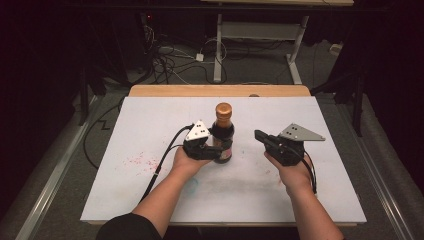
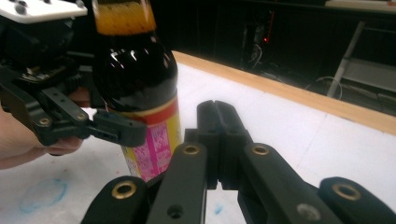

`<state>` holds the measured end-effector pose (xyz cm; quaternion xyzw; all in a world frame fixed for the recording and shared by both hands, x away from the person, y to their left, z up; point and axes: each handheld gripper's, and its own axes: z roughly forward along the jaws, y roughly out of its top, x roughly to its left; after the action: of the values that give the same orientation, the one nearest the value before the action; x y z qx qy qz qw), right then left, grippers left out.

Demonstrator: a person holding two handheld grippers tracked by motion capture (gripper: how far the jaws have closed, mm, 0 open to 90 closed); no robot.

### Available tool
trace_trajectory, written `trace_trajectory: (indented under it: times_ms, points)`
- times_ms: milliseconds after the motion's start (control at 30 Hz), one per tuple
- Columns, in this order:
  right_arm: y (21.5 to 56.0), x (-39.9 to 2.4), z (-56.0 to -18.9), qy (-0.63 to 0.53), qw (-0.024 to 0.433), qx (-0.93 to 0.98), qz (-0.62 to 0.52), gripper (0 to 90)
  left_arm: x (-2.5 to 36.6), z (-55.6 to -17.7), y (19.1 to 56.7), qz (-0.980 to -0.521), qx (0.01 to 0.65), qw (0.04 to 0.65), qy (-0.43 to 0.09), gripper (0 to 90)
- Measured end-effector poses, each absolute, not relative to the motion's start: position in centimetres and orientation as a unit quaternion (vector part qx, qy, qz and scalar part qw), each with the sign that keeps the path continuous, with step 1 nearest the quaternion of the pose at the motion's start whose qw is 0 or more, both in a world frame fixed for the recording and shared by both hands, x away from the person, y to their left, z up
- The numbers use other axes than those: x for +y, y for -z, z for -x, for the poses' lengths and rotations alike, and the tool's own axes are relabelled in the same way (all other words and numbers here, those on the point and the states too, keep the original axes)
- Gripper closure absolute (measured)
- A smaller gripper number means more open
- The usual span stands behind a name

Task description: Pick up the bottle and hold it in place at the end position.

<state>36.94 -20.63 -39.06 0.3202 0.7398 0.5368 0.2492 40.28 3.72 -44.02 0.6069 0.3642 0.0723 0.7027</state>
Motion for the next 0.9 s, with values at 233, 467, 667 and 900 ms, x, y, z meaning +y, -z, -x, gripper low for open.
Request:
trace_trajectory:
  times_ms: [233, 467, 667, 900]
  points:
    - [38.1, -20.0, -37.2, -0.541, 0.244, 0.745, -0.304, 90.0, 3.7, -40.3, 44.0, -0.602, 0.366, 0.706, -0.069, 28.5]
    - [37.2, -19.6, -37.4, -0.551, 0.231, 0.747, -0.293, 90.0, 3.3, -40.1, 43.9, -0.576, 0.376, 0.723, -0.058, 28.4]
    - [36.6, -19.1, -37.5, -0.552, 0.233, 0.749, -0.284, 90.0, 3.6, -40.2, 44.0, -0.607, 0.369, 0.700, -0.074, 28.3]
    - [36.0, -18.8, -37.6, -0.552, 0.242, 0.748, -0.279, 90.0, 3.2, -40.1, 43.8, -0.585, 0.385, 0.711, -0.068, 28.3]
